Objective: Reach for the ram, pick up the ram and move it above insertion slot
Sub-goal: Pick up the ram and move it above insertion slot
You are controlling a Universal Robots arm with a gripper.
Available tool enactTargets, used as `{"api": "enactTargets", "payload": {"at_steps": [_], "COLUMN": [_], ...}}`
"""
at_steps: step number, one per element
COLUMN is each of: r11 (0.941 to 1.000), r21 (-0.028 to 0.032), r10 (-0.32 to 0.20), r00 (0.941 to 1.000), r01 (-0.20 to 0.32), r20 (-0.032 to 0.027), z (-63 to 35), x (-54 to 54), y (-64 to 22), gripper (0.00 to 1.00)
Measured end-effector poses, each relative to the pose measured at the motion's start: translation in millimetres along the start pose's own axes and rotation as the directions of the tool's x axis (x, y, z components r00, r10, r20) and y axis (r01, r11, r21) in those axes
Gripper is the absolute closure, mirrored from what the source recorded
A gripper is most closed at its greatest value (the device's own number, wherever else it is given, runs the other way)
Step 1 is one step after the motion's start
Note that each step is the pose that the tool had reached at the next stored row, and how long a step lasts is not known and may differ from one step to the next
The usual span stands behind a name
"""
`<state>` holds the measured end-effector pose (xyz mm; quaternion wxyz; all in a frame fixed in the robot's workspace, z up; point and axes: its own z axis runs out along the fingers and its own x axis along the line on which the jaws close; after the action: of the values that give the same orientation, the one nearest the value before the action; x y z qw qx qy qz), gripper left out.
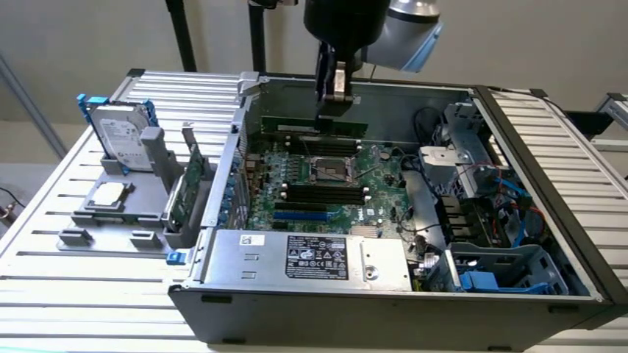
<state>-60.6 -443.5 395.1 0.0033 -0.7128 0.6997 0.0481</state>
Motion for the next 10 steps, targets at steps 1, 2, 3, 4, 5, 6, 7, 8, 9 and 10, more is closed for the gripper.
{"api": "enactTargets", "payload": {"at_steps": [1,2,3,4,5,6,7,8,9,10], "r11": [1.0,1.0,1.0,1.0,1.0,1.0,1.0,1.0,1.0,1.0], "r21": [0.0,0.0,0.0,0.0001,0.0001,0.0,0.0002,0.0002,0.0003,0.0007], "r10": [0.0,0.0,0.0,0.0,0.0,0.0,0.001,0.002,0.002,0.003], "r00": [1.0,1.0,1.0,1.0,1.0,1.0,1.0,1.0,1.0,1.0], "r01": [0.0,0.0,0.0,0.0,0.0,0.0,-0.001,-0.002,-0.002,-0.003], "r20": [-0.0004,-0.0008,-0.0009,-0.001,-0.0009,-0.0011,-0.001,-0.0008,-0.0009,-0.0013], "z": [0.6,1.2,1.7,2.3,2.8,3.1,3.7,4.3,4.7,5.2], "x": [-3.7,-7.1,-9.7,-12.1,-14.1,-16.0,-17.5,-19.1,-20.6,-22.4], "y": [-1.5,-2.9,-4.1,-5.3,-6.4,-7.5,-8.6,-9.7,-10.7,-11.2], "gripper": [0.87,0.87,0.87,0.87,0.87,0.87,0.87,0.87,0.87,0.87]}}
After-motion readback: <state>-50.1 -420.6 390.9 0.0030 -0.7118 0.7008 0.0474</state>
